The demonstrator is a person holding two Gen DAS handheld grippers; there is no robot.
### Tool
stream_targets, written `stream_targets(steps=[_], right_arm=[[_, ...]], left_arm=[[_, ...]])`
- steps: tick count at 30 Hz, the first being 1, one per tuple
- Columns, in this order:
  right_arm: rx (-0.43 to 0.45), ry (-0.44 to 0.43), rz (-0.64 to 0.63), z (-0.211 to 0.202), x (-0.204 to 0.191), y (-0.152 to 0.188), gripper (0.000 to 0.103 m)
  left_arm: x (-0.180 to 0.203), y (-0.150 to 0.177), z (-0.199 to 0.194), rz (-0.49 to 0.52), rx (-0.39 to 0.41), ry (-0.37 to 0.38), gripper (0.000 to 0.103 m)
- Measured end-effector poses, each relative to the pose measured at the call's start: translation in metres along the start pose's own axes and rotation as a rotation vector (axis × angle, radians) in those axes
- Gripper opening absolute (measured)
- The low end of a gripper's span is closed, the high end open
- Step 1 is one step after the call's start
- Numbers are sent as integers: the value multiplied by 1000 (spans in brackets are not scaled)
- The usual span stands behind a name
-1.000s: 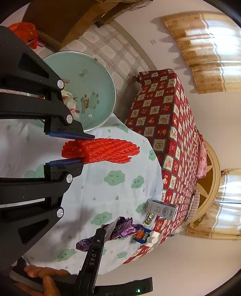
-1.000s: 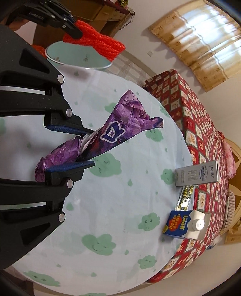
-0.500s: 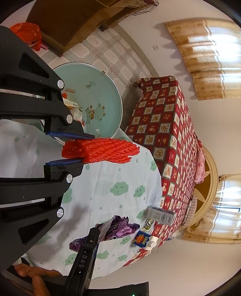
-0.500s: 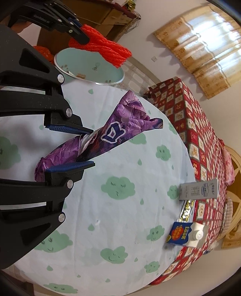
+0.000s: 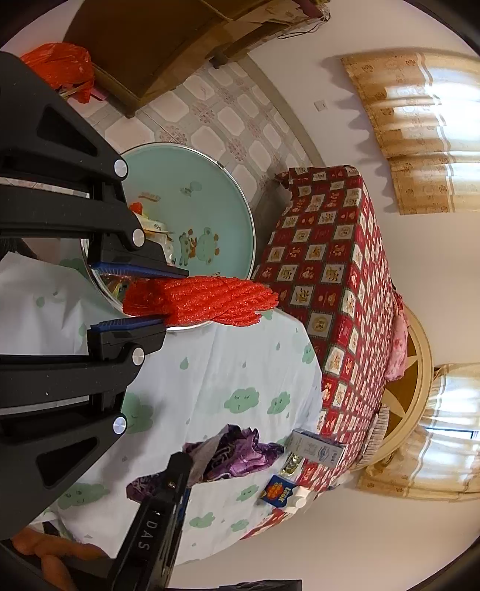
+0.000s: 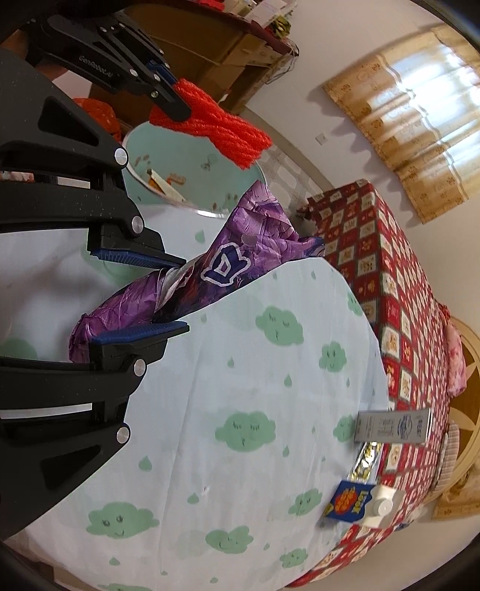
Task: Collect trash
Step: 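Carry the red net with the left tool while the right tool carries the purple wrapper over the bucket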
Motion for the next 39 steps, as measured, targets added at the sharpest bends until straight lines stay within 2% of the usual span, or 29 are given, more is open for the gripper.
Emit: stream_targets(steps=[15, 28, 39], right_arm=[[-32, -56, -34, 11, -48, 8, 29], [-50, -85, -124, 32, -97, 7, 29], [-57, -134, -136, 49, -126, 3, 30]], left_arm=[[-38, 2, -2, -56, 11, -36, 19], [-81, 7, -2, -124, 9, -81, 19], [-97, 12, 9, -148, -10, -119, 19]])
Point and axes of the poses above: each gripper's, at about its wrist camera, not at the fingertips, and z roughly the way its jaws point, x to its right, y to its underside, the point moved 7 cm from there along z, roughly the way its jaws point, and after that the axes turned 7 degrees about x, right-handed, at the moved point
